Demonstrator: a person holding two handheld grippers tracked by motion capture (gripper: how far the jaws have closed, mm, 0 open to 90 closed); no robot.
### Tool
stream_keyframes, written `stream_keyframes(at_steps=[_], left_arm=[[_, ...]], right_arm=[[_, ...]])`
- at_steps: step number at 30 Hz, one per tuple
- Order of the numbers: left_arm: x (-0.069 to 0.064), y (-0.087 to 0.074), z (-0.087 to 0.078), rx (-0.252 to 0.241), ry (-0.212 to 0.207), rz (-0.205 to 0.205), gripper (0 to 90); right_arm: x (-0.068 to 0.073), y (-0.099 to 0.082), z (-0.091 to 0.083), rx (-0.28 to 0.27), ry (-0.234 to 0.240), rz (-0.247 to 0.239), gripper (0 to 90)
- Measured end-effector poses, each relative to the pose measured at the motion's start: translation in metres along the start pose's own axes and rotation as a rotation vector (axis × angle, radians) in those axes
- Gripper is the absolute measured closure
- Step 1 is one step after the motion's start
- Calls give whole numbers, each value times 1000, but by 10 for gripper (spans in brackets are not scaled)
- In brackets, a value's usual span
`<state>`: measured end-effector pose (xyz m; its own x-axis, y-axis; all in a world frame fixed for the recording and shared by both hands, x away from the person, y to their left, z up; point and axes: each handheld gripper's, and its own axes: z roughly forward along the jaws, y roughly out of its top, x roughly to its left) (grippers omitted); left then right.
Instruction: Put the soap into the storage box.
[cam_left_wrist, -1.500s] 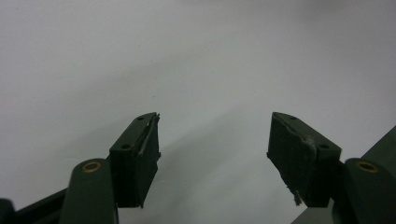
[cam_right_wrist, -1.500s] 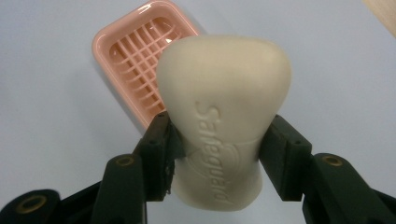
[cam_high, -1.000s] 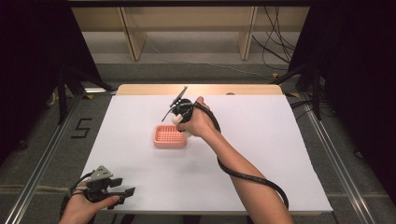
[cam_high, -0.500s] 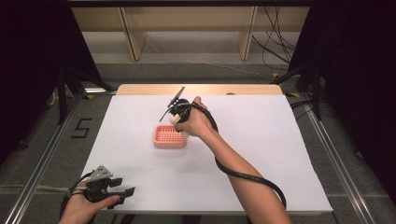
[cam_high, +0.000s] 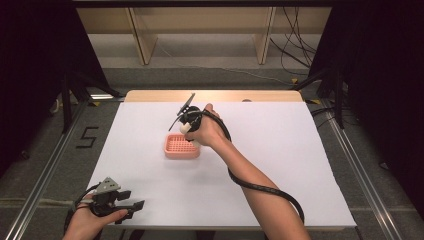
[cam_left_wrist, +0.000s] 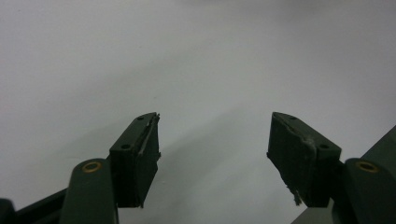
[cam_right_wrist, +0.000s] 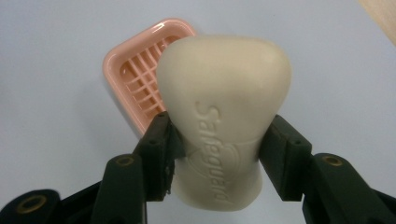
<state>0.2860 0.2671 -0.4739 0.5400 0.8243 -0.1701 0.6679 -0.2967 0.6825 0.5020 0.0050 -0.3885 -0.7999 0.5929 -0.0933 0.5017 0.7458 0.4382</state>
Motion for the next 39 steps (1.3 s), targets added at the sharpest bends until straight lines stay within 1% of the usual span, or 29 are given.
stream_keyframes(at_steps=[6,10,13,14,15,17,23,25,26,28,29,30,31,33,36,39], left_arm=[[0,0,0,2,-1,0,335],[0,0,1,-4,-3,0,335],[0,0,1,3,-4,2,335],[0,0,0,4,-2,3,335],[0,0,0,4,-2,3,335],[0,0,1,8,1,6,335],[0,0,1,1,-2,3,335],[0,0,0,-1,1,0,335],[0,0,0,-1,-9,1,335],[0,0,0,3,-2,-1,334],[1,0,-1,13,-10,12,334],[0,0,0,0,-7,-3,335],[0,0,0,3,-2,-1,335],[0,0,0,2,-3,-1,334],[0,0,0,2,-4,-2,335],[0,0,0,3,-3,-9,334]], right_arm=[[1,1,1,2,3,1,501],[2,1,3,5,2,-7,501],[3,1,4,4,3,-7,502],[3,2,4,8,4,5,501],[3,2,4,8,4,5,501],[3,2,5,7,10,-10,501],[3,4,6,8,5,-8,501],[3,5,7,10,6,-16,501],[4,5,8,14,3,-6,501],[4,5,8,15,4,-11,502],[4,5,10,19,6,-14,502],[4,5,10,18,9,-17,501],[4,5,11,15,7,-12,502],[4,6,11,15,8,-23,501],[5,7,12,18,10,-23,501],[6,8,13,20,9,-23,501]])
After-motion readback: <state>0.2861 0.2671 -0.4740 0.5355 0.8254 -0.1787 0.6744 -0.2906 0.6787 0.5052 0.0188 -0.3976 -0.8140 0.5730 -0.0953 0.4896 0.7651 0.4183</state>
